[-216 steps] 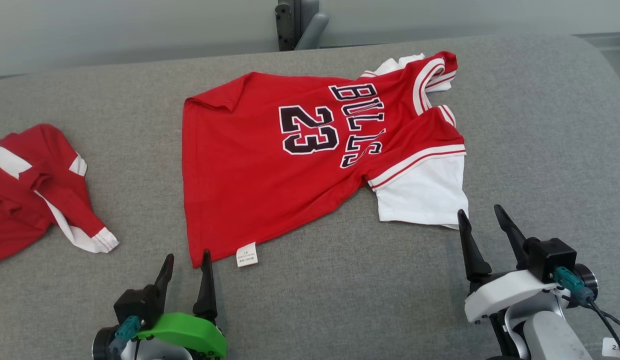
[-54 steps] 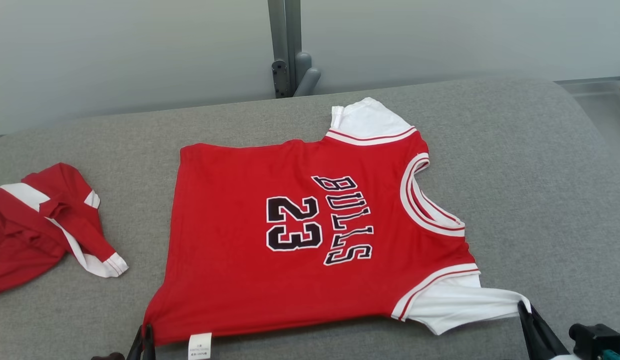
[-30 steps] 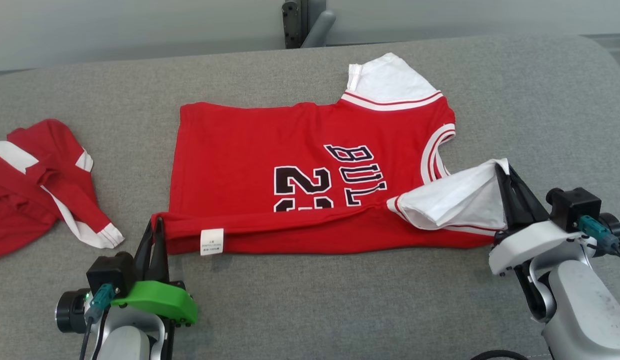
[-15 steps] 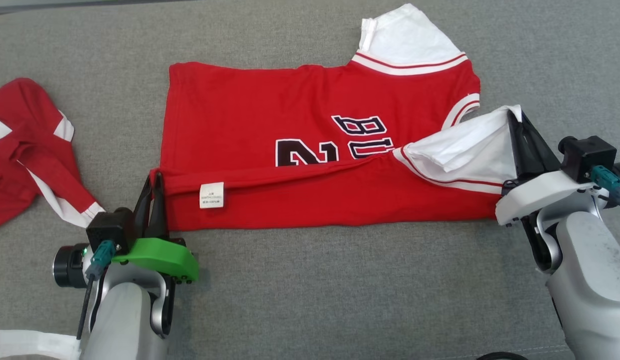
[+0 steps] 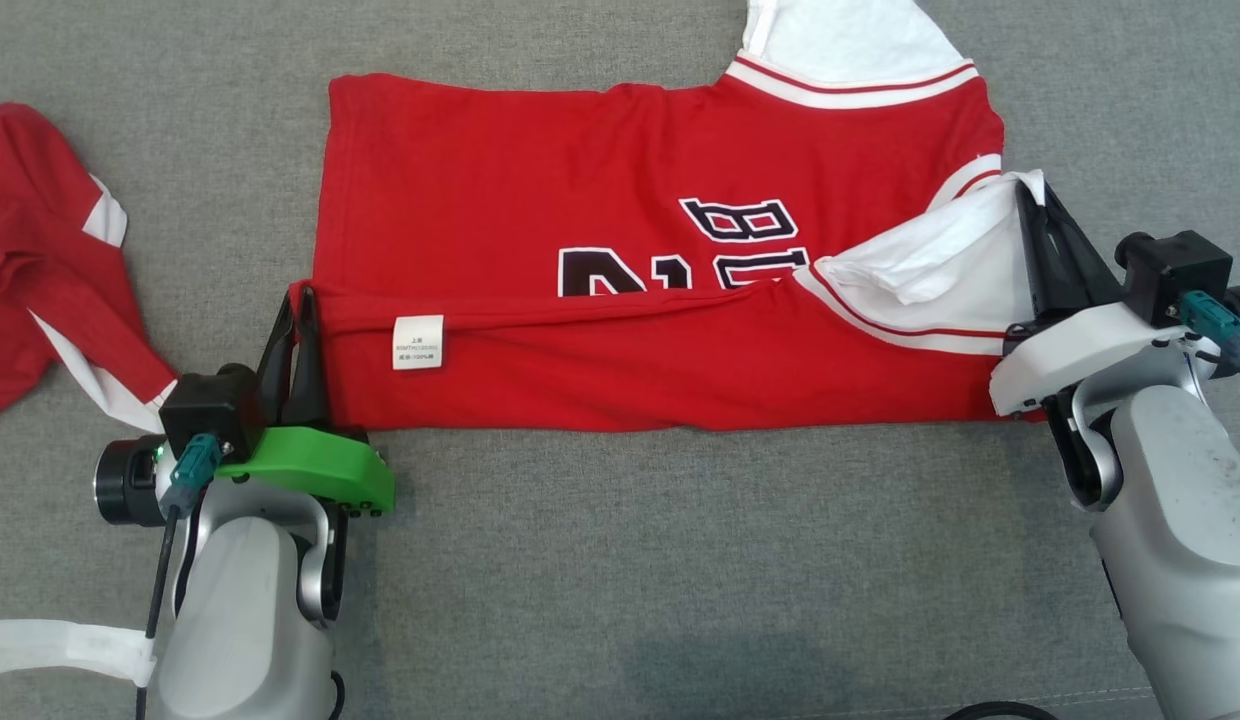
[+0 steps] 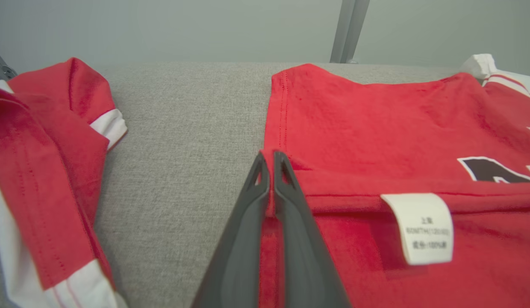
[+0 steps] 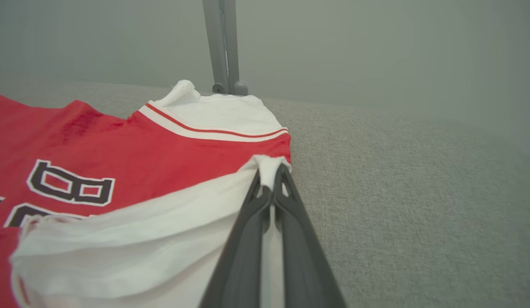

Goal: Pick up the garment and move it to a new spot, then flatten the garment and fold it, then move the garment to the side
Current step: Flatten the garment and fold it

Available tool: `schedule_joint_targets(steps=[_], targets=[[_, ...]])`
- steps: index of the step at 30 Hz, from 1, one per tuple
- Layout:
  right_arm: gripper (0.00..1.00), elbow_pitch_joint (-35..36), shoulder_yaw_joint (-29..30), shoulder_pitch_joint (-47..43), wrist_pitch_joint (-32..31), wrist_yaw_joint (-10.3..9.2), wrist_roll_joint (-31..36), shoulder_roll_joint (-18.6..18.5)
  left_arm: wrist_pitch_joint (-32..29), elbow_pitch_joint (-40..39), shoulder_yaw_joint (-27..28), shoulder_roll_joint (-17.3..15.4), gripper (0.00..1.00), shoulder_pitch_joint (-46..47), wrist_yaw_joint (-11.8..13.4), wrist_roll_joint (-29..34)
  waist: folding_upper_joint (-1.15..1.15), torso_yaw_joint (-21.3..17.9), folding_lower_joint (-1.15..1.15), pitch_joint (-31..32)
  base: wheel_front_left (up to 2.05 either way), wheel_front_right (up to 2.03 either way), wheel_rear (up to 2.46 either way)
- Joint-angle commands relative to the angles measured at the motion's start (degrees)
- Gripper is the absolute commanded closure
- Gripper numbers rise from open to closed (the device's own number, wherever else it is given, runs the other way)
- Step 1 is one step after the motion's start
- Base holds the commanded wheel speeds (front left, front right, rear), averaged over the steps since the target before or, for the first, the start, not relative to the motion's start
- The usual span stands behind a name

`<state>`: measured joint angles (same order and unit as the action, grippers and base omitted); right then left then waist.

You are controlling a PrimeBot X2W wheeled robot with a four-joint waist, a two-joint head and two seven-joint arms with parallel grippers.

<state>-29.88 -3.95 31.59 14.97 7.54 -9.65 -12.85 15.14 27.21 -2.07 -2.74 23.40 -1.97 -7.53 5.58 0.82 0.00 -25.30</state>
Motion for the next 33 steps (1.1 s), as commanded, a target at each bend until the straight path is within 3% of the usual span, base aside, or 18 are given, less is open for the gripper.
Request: schedule_joint_targets(steps=[1,2,3,4,5,6,18,24,33], targets=[[1.00,-0.6,-0.3,0.8,0.1,-0.11,0.9,-0.4,0.0,-0.1,0.2,-0.3,1.00,1.4,0.3,-0.4,0.01,0.0,0.00,-0.4,0.00,0.00,0.00],[0.99,-1.2,-0.5,1.1,0.1,-0.11,1.1,-0.5,0.0,-0.2,0.2,-0.3,1.00,1.5,0.3,-0.4,0.01,0.0,0.00,-0.6,0.00,0.00,0.00],[0.64,-1.6,-0.2,1.3,0.1,-0.11,1.0,-0.4,0.0,-0.2,0.3,-0.3,1.00,1.7,0.3,-0.4,0.01,0.0,0.00,-0.6,0.00,0.00,0.00],[0.50,-1.5,0.2,1.8,0.1,-0.11,0.9,-0.2,0.0,-0.5,0.2,-0.3,1.00,2.0,0.3,-0.2,0.01,0.0,0.00,-0.7,0.00,0.00,0.00],[0.00,-1.4,0.4,1.9,0.1,-0.11,0.8,0.0,0.0,-0.8,0.4,-0.3,0.76,2.1,0.5,-0.1,0.01,0.0,0.00,-0.6,0.00,0.00,0.00],[0.00,-1.3,0.7,1.3,0.1,-0.11,0.4,0.4,0.0,-1.3,0.8,-0.3,0.00,1.4,0.8,-0.3,0.01,0.0,0.00,-0.1,0.00,0.00,0.00],[0.00,5.0,3.2,-11.0,0.1,-0.11,-2.8,1.9,0.0,-6.6,1.6,-0.3,0.00,-8.2,2.1,-3.0,0.01,-1.0,0.00,3.6,0.00,0.00,0.00],[0.00,3.2,4.1,-15.6,0.1,-0.11,-4.9,3.4,0.0,-8.8,0.8,-0.3,0.00,-12.1,3.0,-4.8,0.01,-1.7,0.00,4.2,0.00,0.00,0.00],[0.00,-3.1,2.9,-14.4,0.1,-0.11,-7.6,3.6,0.0,-8.4,-1.0,-0.3,0.00,-11.3,2.6,-4.1,0.01,-0.7,0.00,4.3,0.00,0.00,0.00]])
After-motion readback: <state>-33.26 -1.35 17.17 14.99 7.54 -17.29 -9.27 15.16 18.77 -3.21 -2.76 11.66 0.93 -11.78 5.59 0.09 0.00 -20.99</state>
